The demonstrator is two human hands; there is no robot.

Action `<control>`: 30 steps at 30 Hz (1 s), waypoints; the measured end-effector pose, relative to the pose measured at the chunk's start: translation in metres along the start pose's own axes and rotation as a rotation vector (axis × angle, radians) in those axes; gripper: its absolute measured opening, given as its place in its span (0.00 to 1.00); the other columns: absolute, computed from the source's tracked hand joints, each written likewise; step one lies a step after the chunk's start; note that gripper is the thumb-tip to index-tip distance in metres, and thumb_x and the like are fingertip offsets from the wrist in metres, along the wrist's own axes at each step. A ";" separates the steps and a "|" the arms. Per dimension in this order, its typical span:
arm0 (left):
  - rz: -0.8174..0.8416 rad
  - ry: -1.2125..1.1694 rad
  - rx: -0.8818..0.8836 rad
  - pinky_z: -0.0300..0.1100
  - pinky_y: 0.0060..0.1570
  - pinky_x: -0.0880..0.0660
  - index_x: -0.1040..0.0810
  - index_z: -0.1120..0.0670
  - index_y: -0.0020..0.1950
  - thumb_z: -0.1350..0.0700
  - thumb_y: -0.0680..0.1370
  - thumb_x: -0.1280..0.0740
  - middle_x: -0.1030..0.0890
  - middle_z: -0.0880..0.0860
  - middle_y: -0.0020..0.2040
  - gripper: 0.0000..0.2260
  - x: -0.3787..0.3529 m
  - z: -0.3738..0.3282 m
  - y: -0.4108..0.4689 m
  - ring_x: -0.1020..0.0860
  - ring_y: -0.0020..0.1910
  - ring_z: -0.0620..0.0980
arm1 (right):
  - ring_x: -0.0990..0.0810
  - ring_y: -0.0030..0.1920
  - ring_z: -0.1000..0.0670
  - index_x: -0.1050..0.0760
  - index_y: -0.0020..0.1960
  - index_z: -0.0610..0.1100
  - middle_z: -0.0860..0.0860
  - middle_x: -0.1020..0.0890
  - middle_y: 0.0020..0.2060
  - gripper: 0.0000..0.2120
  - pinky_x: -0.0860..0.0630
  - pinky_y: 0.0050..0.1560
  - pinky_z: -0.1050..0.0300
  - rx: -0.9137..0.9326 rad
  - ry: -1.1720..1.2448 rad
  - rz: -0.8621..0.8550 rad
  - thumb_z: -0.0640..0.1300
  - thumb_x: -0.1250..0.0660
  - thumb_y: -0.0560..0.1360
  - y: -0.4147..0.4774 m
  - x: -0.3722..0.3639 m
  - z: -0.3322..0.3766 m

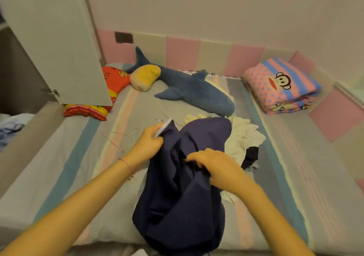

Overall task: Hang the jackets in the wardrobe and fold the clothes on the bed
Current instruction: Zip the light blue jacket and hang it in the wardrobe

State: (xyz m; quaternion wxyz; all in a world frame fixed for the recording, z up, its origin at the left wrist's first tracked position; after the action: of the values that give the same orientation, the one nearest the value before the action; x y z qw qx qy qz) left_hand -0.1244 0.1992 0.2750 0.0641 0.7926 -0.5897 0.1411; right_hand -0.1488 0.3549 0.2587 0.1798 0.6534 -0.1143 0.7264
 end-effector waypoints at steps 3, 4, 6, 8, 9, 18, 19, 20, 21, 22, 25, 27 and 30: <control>0.024 -0.003 -0.089 0.28 0.41 0.27 0.25 0.60 0.63 0.77 0.73 0.46 0.19 0.54 0.50 0.24 0.011 -0.021 -0.004 0.22 0.42 0.39 | 0.27 0.55 0.60 0.32 0.66 0.57 0.62 0.25 0.55 0.29 0.28 0.56 0.61 -0.213 0.484 0.237 0.51 0.25 0.69 -0.014 -0.004 -0.052; 0.039 -0.026 -0.104 0.27 0.40 0.27 0.24 0.60 0.61 0.77 0.73 0.47 0.18 0.50 0.47 0.24 0.013 -0.028 -0.006 0.21 0.41 0.36 | 0.28 0.58 0.62 0.31 0.66 0.57 0.61 0.25 0.58 0.30 0.29 0.62 0.58 -0.277 0.669 0.173 0.54 0.24 0.67 -0.015 0.006 -0.064; 0.078 -0.096 -0.104 0.26 0.35 0.28 0.22 0.55 0.51 0.76 0.73 0.47 0.18 0.41 0.36 0.22 0.015 -0.042 -0.008 0.21 0.35 0.34 | 0.31 0.65 0.63 0.36 0.70 0.58 0.60 0.28 0.64 0.35 0.32 0.67 0.54 -0.289 0.877 0.000 0.53 0.24 0.68 -0.008 0.029 -0.071; 0.154 -0.090 -0.153 0.30 0.34 0.27 0.22 0.54 0.45 0.71 0.70 0.44 0.19 0.42 0.31 0.17 0.013 -0.064 -0.009 0.22 0.32 0.36 | 0.40 0.72 0.62 0.47 0.75 0.57 0.60 0.37 0.72 0.44 0.37 0.71 0.57 -0.166 0.887 -0.085 0.48 0.24 0.68 0.011 0.048 -0.052; 0.189 -0.050 -0.183 0.31 0.34 0.27 0.22 0.57 0.45 0.70 0.70 0.44 0.19 0.42 0.31 0.15 0.010 -0.073 -0.009 0.23 0.32 0.37 | 0.44 0.74 0.62 0.51 0.76 0.55 0.61 0.42 0.74 0.47 0.40 0.72 0.59 -0.097 0.884 -0.071 0.46 0.24 0.68 0.023 0.054 -0.035; 0.134 0.165 -0.408 0.25 0.40 0.29 0.23 0.53 0.52 0.78 0.68 0.47 0.21 0.42 0.41 0.26 0.027 -0.110 0.011 0.23 0.41 0.31 | 0.20 0.46 0.52 0.23 0.57 0.41 0.51 0.18 0.45 0.12 0.24 0.47 0.54 -0.130 0.628 -0.486 0.39 0.31 0.74 0.075 0.096 -0.038; 0.076 0.173 -0.404 0.25 0.43 0.28 0.22 0.54 0.53 0.77 0.69 0.47 0.21 0.43 0.43 0.25 0.035 -0.102 0.018 0.23 0.43 0.31 | 0.21 0.43 0.54 0.23 0.53 0.41 0.54 0.19 0.41 0.09 0.24 0.44 0.56 -0.122 0.684 -0.593 0.37 0.33 0.73 0.069 0.110 -0.046; 0.053 0.192 -0.395 0.27 0.45 0.27 0.22 0.56 0.54 0.75 0.71 0.45 0.21 0.45 0.45 0.21 0.039 -0.095 0.023 0.23 0.44 0.33 | 0.22 0.40 0.56 0.25 0.49 0.41 0.56 0.20 0.37 0.08 0.26 0.42 0.60 -0.109 0.766 -0.668 0.33 0.36 0.71 0.064 0.122 -0.053; 0.056 0.217 -0.368 0.30 0.45 0.26 0.22 0.57 0.55 0.71 0.73 0.42 0.21 0.48 0.45 0.16 0.039 -0.082 0.028 0.24 0.43 0.35 | 0.23 0.38 0.59 0.26 0.46 0.43 0.58 0.20 0.35 0.11 0.28 0.40 0.64 -0.098 0.841 -0.721 0.29 0.39 0.70 0.060 0.133 -0.057; 0.089 0.230 -0.324 0.35 0.44 0.26 0.23 0.60 0.53 0.66 0.74 0.40 0.22 0.51 0.43 0.11 0.035 -0.066 0.032 0.24 0.40 0.38 | 0.23 0.36 0.61 0.28 0.44 0.45 0.60 0.21 0.33 0.14 0.28 0.38 0.66 -0.094 0.897 -0.767 0.26 0.41 0.70 0.056 0.143 -0.058; 0.257 0.305 -0.142 0.46 0.46 0.23 0.23 0.62 0.53 0.61 0.75 0.33 0.19 0.57 0.45 0.08 0.009 -0.006 0.039 0.21 0.43 0.44 | 0.24 0.33 0.63 0.31 0.42 0.47 0.63 0.21 0.30 0.19 0.29 0.35 0.69 -0.110 1.008 -0.862 0.22 0.44 0.69 0.048 0.165 -0.061; 0.327 0.341 -0.060 0.42 0.52 0.23 0.24 0.59 0.60 0.58 0.75 0.30 0.19 0.55 0.54 0.15 -0.004 0.028 0.042 0.21 0.52 0.48 | 0.25 0.32 0.63 0.31 0.42 0.47 0.63 0.22 0.29 0.20 0.29 0.34 0.69 -0.147 1.023 -0.913 0.23 0.45 0.68 0.042 0.172 -0.066; 0.256 0.318 -0.011 0.40 0.52 0.24 0.25 0.53 0.59 0.55 0.75 0.31 0.19 0.53 0.53 0.13 0.003 0.052 0.050 0.21 0.52 0.49 | 0.25 0.33 0.61 0.31 0.44 0.47 0.61 0.22 0.29 0.19 0.28 0.35 0.66 -0.181 1.038 -0.985 0.24 0.43 0.68 0.031 0.175 -0.078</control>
State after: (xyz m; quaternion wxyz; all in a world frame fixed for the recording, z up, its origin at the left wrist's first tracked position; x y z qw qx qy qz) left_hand -0.1631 0.1680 0.2232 0.1422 0.6784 -0.6690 0.2683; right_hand -0.2464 0.3775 0.4250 0.5711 0.1820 0.2343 0.7654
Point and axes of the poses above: each hand's wrist, its own y-axis towards the middle knuckle, its own x-axis out of the back of the hand, z = x × y, the point moved 9 cm from there along y, towards the middle knuckle
